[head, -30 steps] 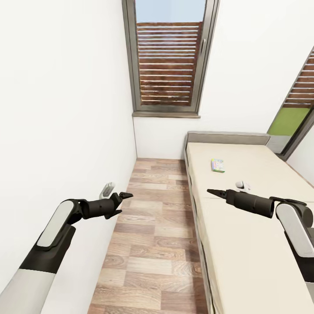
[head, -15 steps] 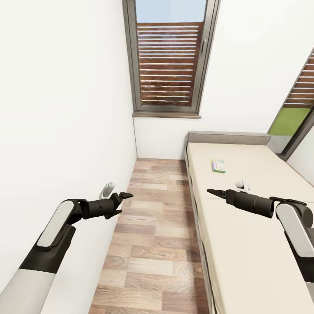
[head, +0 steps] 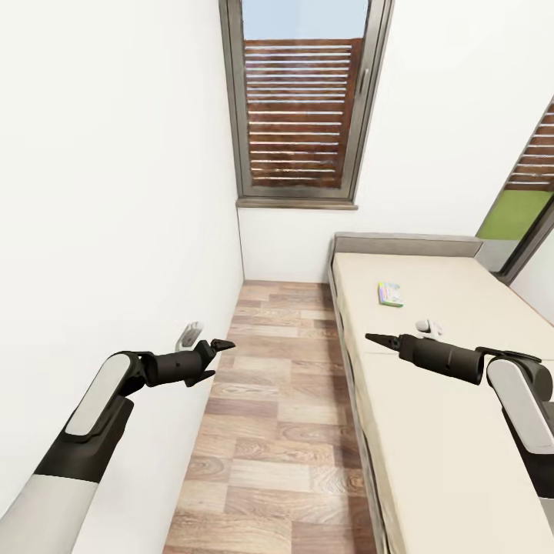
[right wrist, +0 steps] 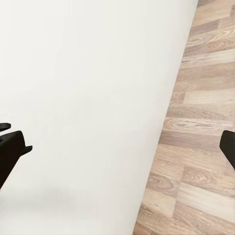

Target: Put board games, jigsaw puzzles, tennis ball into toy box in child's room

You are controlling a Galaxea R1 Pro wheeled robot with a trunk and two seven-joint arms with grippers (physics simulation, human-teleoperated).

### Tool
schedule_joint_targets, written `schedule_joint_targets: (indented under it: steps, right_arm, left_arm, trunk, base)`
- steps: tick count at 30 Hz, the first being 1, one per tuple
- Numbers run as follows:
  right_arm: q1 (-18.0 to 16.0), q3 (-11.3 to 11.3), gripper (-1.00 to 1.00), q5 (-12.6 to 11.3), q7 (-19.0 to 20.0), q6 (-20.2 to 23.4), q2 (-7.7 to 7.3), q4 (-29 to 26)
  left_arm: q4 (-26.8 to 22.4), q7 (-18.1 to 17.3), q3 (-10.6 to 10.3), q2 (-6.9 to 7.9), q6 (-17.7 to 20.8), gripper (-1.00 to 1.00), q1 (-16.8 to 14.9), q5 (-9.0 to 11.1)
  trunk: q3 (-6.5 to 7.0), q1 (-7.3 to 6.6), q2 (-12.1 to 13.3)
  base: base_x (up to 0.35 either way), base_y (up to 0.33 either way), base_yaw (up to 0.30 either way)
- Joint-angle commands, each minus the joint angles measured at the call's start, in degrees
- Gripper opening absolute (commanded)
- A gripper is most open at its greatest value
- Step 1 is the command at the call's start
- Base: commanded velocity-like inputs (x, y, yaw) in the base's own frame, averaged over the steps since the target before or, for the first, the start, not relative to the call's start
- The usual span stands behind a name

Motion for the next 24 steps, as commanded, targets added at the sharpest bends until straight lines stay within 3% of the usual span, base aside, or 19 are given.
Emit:
schedule_joint_targets:
  steps: [1, 24]
  right_arm:
    - [-0.06, -0.07, 1.0, 0.54, 0.59, 0.23, -0.01, -0.01]
    - [-0.05, -0.06, 1.0, 0.48, 0.6, 0.23, 0.05, 0.1]
  left_arm:
    - [-0.05, 0.6, -0.07, 0.05, -0.07, 1.0, -0.06, 0.6]
    - [-0.05, 0.65, -0.42, -0.05, -0.07, 1.0, -0.06, 0.55]
  trunk:
    - [-0.11, 0.04, -0.12]
    - [-0.11, 0.04, -0.12]
  base:
    - [0.018, 0.019, 0.0]
    - [0.005, 0.05, 0.0]
